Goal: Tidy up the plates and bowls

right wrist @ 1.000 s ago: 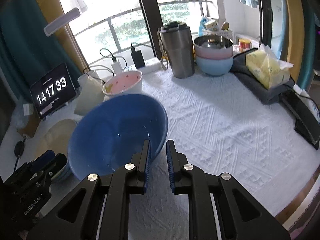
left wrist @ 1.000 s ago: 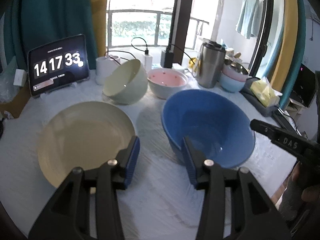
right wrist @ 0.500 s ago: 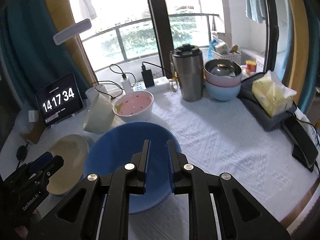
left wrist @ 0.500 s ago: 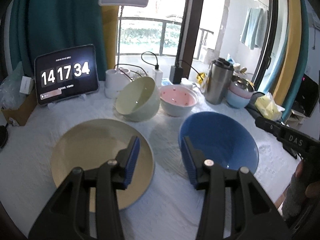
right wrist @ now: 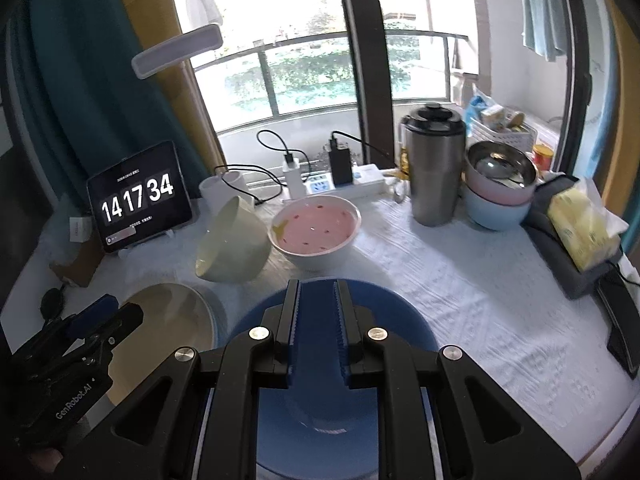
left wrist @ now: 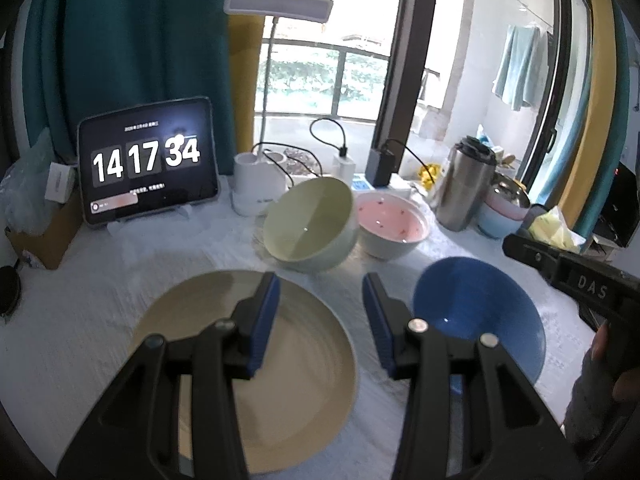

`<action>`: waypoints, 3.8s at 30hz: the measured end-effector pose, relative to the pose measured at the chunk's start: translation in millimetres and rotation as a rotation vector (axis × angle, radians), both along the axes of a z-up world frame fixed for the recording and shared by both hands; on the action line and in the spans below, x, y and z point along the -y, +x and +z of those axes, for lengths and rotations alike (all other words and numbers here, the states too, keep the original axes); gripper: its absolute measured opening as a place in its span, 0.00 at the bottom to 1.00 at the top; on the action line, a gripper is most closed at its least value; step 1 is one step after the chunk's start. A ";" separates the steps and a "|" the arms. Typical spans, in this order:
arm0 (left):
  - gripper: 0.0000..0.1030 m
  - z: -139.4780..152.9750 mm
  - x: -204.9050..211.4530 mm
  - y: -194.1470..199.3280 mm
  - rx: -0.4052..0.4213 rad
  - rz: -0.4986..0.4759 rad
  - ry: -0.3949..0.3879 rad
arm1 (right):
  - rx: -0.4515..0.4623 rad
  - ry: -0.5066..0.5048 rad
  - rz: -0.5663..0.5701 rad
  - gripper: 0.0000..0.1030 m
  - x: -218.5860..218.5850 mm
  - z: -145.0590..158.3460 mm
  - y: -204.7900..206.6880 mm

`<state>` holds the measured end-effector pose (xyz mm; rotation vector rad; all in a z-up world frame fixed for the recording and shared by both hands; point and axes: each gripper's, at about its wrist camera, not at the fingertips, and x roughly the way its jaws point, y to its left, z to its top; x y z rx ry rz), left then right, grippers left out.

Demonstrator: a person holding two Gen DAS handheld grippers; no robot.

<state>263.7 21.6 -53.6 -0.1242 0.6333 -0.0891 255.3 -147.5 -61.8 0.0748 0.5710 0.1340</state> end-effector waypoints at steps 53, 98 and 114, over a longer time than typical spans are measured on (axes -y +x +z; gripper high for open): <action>0.44 -65.4 -76.6 150.4 -0.178 0.016 -0.086 | -0.264 0.027 -0.106 0.32 -108.1 -44.4 159.9; 0.27 -68.9 -64.1 156.7 -0.210 -0.069 -0.077 | -0.387 0.206 -0.069 0.16 -100.9 -70.4 166.4; 0.27 -26.1 -61.8 121.1 -0.135 -0.074 -0.064 | -0.293 0.221 -0.029 0.16 -97.0 -30.2 124.8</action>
